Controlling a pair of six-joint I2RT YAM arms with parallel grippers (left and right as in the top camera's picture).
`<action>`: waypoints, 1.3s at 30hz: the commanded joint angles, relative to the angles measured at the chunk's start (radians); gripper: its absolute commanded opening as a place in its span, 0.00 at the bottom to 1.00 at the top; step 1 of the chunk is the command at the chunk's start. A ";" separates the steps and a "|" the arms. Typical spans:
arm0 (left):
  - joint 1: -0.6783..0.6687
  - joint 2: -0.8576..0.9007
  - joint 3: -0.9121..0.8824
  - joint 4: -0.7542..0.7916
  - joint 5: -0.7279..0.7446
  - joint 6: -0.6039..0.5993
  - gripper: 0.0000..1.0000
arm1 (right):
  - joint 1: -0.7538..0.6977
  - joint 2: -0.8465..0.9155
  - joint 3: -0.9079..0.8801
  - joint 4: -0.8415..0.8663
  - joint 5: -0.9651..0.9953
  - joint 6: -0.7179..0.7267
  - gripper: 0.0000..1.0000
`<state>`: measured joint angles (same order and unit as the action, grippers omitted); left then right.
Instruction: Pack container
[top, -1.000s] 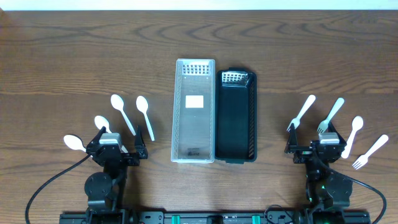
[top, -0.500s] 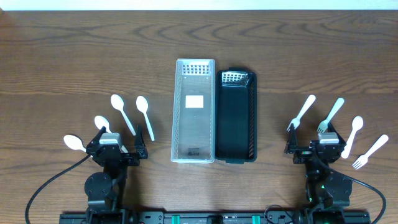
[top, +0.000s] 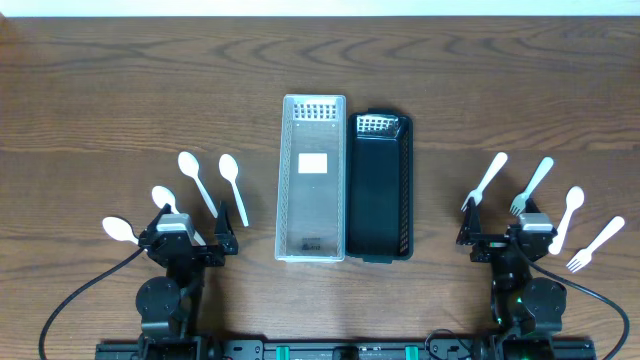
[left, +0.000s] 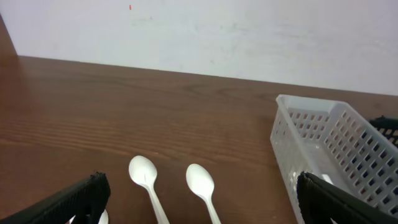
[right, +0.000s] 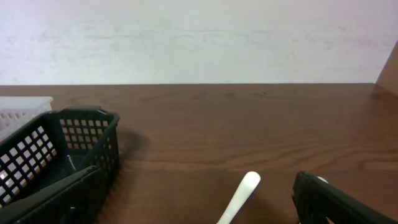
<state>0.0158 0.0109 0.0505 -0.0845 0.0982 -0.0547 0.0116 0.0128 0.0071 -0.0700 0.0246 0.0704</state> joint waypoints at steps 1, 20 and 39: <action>0.000 -0.006 -0.013 -0.011 0.007 -0.034 0.98 | 0.008 0.001 0.016 -0.010 0.024 0.030 0.99; 0.001 0.559 0.625 -0.418 -0.058 -0.033 0.98 | 0.006 0.661 0.772 -0.521 0.027 0.051 0.99; 0.001 1.313 1.162 -0.899 -0.065 -0.025 0.98 | 0.006 1.534 1.382 -1.067 0.037 0.338 0.99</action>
<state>0.0158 1.3113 1.1923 -0.9775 0.0452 -0.0788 0.0116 1.4769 1.3994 -1.1378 0.0227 0.2436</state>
